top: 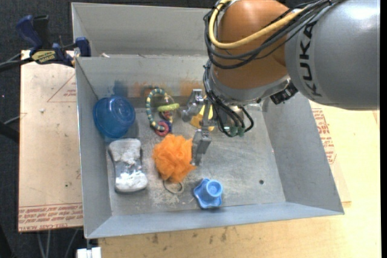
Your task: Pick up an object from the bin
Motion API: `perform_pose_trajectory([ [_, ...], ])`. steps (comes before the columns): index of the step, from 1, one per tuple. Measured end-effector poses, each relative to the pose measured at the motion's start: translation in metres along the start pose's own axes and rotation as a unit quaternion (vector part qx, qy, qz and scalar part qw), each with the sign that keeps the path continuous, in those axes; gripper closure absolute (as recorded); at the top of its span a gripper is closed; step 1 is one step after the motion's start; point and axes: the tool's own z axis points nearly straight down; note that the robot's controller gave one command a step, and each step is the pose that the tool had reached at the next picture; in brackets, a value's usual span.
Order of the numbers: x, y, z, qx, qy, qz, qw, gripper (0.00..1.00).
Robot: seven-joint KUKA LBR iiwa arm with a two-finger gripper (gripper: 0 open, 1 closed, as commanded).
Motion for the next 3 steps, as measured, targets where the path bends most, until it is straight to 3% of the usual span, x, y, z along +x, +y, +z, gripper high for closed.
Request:
perform_pose_trajectory([
  [1,-0.001,-0.001,-0.003,0.000,-0.0030,0.001,1.0000,0.00],
  [2,0.006,0.014,0.042,-0.001,-0.0068,-0.022,0.9997,0.00],
  [3,0.008,0.017,0.058,-0.001,-0.0049,-0.033,0.9994,0.00],
])
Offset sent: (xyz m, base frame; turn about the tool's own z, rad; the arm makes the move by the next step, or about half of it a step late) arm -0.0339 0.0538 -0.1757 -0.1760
